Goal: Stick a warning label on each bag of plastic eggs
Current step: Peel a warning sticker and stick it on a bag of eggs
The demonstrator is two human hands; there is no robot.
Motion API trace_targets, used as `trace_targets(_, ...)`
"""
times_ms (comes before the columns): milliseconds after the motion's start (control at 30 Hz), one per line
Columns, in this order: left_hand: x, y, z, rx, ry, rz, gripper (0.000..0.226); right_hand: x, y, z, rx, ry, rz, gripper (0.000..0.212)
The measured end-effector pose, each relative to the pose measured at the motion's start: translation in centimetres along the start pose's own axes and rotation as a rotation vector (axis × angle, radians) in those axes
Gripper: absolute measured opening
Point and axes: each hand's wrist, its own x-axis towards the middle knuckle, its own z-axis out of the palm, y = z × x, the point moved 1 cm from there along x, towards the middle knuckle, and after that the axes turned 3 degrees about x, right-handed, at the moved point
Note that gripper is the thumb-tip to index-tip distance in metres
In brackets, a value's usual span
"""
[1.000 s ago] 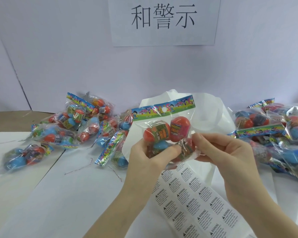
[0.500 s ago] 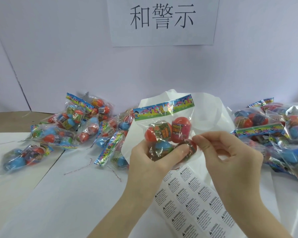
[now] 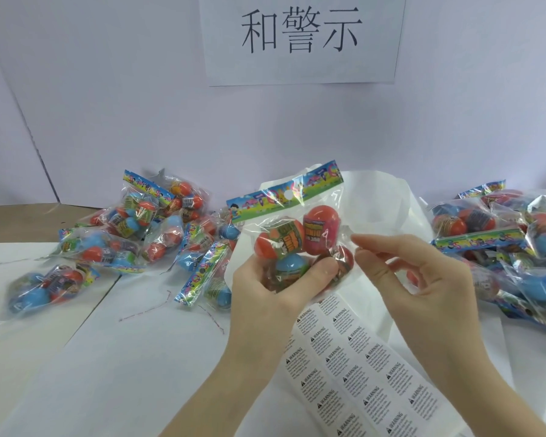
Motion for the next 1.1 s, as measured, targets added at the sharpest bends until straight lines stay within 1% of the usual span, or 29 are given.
trace_targets(167,0.11,-0.45,-0.25,0.039,-0.011,0.005,0.018,0.41,-0.08,-0.51,0.198,-0.010,0.189,0.025)
trace_targets(233,0.14,-0.49,-0.32,0.072,-0.026,0.026,0.017,0.50,-0.04,-0.68,0.227,-0.029,0.256,0.017)
trace_targets(267,0.16,-0.49,-0.35,0.088,-0.032,0.037,0.018,0.52,-0.06,-0.72,0.218,-0.038,0.260,0.016)
trace_targets(333,0.17,-0.48,-0.32,0.106,-0.031,0.049,0.020,0.55,-0.20,-0.62,0.194,-0.047,0.236,0.022)
trace_targets(433,0.12,-0.68,-0.21,0.116,-0.002,0.043,0.019,0.53,-0.39,-0.65,0.168,0.010,0.197,0.032)
trace_targets(533,0.01,-0.67,-0.12,0.103,-0.014,0.026,0.020,0.38,-0.41,-0.77,0.128,0.055,0.164,0.032)
trace_targets(633,-0.07,-0.43,-0.08,0.078,-0.003,-0.001,0.028,0.33,-0.11,-0.63,0.080,0.029,0.191,0.032)
trace_targets(733,-0.10,-0.27,0.03,0.073,0.013,-0.031,0.026,0.27,0.06,-0.35,0.079,-0.026,0.223,0.032)
trace_targets(800,-0.11,-0.26,0.12,0.065,0.017,-0.063,0.024,0.17,0.03,-0.18,0.099,-0.047,0.223,0.027)
trace_targets(900,-0.04,-0.36,0.16,0.000,0.024,-0.138,0.026,0.00,-0.27,0.00,0.116,-0.037,0.184,0.010)
trace_targets(1000,0.01,-0.31,0.23,-0.039,0.004,-0.213,0.029,-0.22,-0.37,0.21,0.089,-0.033,0.109,0.012)
trace_targets(1067,0.03,-0.31,0.14,-0.034,0.016,-0.215,0.034,-0.31,-0.37,0.18,0.067,-0.032,0.093,0.010)
trace_targets(1100,0.05,-0.33,0.09,-0.015,0.036,-0.193,0.033,-0.28,-0.32,0.09,0.080,-0.026,0.103,0.006)
